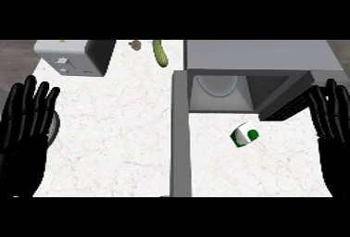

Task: Pick up the milk, place it into the microwave and close the microwave

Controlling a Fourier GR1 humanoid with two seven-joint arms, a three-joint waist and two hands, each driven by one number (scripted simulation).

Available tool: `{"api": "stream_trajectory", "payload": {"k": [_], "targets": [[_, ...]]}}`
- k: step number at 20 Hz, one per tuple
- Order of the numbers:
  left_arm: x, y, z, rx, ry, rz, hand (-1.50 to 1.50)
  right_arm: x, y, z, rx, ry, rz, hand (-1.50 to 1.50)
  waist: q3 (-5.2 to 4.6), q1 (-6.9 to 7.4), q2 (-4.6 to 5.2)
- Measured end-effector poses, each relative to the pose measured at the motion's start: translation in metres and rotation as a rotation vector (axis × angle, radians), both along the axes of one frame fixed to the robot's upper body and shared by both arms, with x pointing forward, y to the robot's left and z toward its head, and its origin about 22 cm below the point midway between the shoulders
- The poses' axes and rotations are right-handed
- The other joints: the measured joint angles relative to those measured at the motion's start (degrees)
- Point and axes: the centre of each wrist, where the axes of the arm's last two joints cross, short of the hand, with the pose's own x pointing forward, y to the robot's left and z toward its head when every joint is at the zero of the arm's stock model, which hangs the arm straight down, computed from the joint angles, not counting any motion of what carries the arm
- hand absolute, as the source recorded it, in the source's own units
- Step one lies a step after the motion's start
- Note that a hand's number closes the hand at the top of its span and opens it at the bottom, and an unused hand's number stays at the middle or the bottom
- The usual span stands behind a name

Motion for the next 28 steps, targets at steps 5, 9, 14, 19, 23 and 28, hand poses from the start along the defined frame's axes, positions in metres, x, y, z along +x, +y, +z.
{"api": "stream_trajectory", "payload": {"k": [5,9,14,19,23,28], "targets": [[0.011,0.009,0.000,0.029,-0.004,-0.029,-1.50,0.000,0.011,-0.002,-0.001,-0.026,-0.015,-1.50,0.62,-0.16,-0.86],[0.019,0.008,-0.006,-0.024,0.071,-0.082,-1.50,-0.003,0.023,-0.019,0.041,0.032,0.011,-1.50,0.77,-0.27,-1.04],[0.012,-0.009,-0.021,-0.085,0.132,-0.106,-1.50,-0.024,0.025,-0.041,0.069,0.082,0.032,-1.50,0.84,-0.34,-1.21],[0.001,-0.023,-0.043,-0.099,0.151,-0.108,-1.50,-0.046,0.019,-0.062,0.070,0.126,0.025,-1.50,0.86,-0.37,-1.26],[-0.009,-0.038,-0.048,-0.105,0.155,-0.115,-1.50,-0.056,0.018,-0.084,0.061,0.152,0.006,-1.50,0.87,-0.32,-1.28],[-0.023,-0.056,-0.058,-0.112,0.158,-0.110,-1.50,-0.062,0.011,-0.111,0.049,0.167,-0.013,-1.50,0.87,-0.24,-1.27]]}}
